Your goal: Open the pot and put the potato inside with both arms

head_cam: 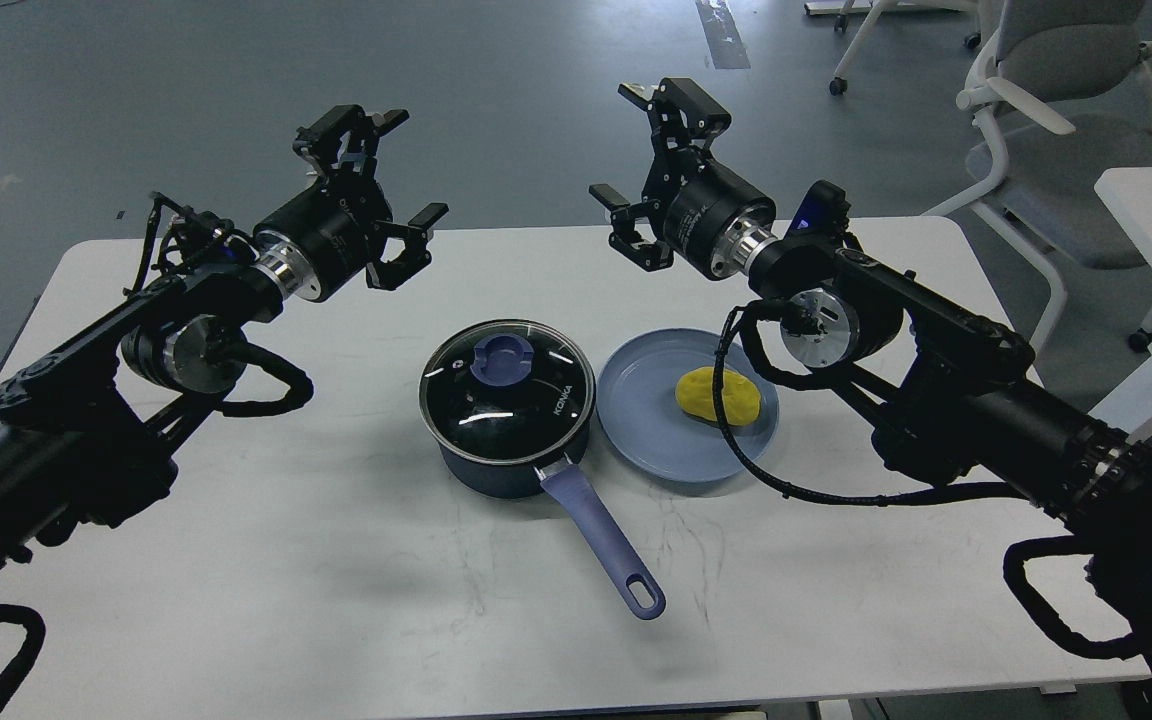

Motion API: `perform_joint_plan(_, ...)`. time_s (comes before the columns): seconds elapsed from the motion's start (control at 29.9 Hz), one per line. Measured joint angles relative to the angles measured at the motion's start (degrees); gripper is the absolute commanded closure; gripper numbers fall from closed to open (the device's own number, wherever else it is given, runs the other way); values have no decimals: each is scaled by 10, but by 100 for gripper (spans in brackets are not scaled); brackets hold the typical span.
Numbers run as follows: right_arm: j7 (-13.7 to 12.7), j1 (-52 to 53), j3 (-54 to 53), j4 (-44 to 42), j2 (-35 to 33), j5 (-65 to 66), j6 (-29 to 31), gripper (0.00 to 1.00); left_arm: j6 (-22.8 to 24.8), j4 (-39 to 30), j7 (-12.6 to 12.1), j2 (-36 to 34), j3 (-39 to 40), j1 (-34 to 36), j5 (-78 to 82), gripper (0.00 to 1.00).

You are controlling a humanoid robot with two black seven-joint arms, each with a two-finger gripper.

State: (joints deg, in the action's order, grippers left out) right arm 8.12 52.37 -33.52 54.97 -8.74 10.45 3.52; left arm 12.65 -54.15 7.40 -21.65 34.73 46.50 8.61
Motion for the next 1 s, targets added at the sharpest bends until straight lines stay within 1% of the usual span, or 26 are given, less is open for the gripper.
perform_joint_plan(0.1, -2, 0, -8, 7, -9, -3, 1, 0, 0, -1, 0, -1, -3, 0, 0, 2)
perform_joint_plan(0.23, -21, 9, -15, 8, -16, -29, 10, 0, -1, -1, 0, -1, -4, 0, 1, 2)
perform_joint_plan(0.3, -27, 17, -14, 7, -18, -35, 14, 0, -1, -1, 0, 0, -4, 2, 1, 2)
perform_joint_plan(0.57, -28, 33, -9, 6, -34, -36, 16, 0, 6, -1, 4, 0, -4, 4, 1, 2)
perform_joint_plan(0.7, -24, 31, -8, 8, -43, -35, 18, 0, 14, -1, 4, 3, -4, 3, 1, 2)
perform_joint_plan(1.0, -23, 27, -7, 7, -46, -33, 18, 0, 15, -1, 5, 12, -2, 3, 1, 2)
